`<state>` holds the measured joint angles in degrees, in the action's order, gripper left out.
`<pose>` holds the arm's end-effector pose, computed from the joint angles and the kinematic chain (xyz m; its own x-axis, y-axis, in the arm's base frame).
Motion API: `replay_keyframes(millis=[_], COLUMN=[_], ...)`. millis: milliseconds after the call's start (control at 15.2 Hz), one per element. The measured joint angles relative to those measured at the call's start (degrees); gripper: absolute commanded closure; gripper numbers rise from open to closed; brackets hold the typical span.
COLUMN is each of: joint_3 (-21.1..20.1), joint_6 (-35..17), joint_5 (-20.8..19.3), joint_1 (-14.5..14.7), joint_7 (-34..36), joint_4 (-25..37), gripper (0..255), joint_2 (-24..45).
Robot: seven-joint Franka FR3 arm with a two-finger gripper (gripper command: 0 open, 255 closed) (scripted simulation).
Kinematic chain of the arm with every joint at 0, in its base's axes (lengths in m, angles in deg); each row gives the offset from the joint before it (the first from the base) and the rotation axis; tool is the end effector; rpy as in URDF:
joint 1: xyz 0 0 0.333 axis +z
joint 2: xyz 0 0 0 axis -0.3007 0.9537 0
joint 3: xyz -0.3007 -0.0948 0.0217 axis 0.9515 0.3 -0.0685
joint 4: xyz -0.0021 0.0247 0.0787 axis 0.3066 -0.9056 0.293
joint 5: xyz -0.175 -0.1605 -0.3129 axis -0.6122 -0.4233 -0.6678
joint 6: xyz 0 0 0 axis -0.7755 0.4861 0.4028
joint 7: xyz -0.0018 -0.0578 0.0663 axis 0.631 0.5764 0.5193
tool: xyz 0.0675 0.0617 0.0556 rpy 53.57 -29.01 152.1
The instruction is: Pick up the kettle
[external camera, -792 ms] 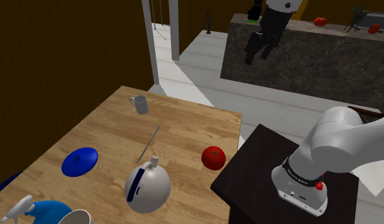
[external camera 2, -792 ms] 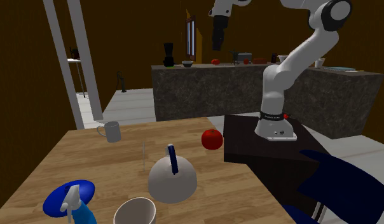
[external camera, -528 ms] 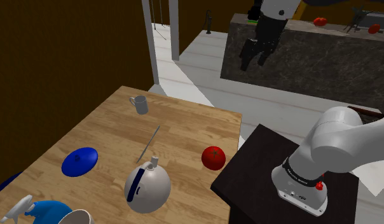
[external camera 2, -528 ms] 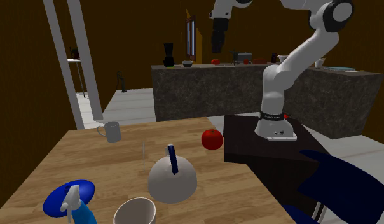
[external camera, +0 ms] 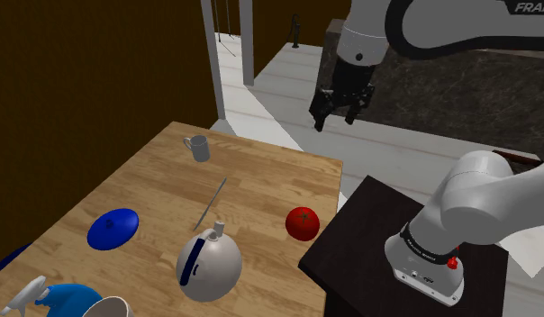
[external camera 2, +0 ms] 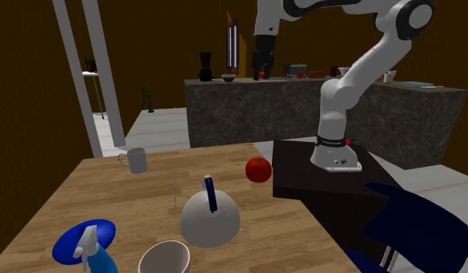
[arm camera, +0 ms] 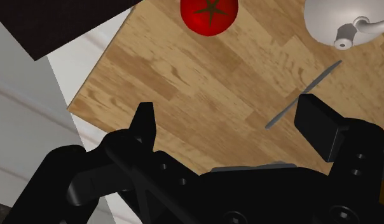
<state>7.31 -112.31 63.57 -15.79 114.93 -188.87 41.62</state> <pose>0.3156 0.0871 0.5531 0.9153 -0.3999 0.0473 -0.3980 -0.9163 -0.0442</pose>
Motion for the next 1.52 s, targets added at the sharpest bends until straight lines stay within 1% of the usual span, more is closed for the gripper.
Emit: replay_keyframes(millis=[264, 528, 792, 924, 1188, 1386, 1518], joint_3=[-5.91, -11.79, -17.42, -20.75, -26.27, -29.53, -31.26], joint_6=[-3.86, -8.31, -13.23, -15.85, -19.79, -22.24, -24.36], joint_5=[3.60, 6.27, 7.61, 7.51, 5.26, 1.31, -1.86], joint_1=[0.36, 0.03, -0.91, -1.65, -3.46, -4.77, -4.68], joint_7=[8.91, 17.60, 26.17, 31.18, 41.26, 49.37, 55.26], joint_4=[-1.19, -0.22, 1.34, 3.23, 7.86, 12.21, 14.25], gripper=[0, 0, 0, 0, 0, 0, 0], joint_2=[3.15, 8.86, 15.60, 20.16, 29.32, 37.29, 42.54])
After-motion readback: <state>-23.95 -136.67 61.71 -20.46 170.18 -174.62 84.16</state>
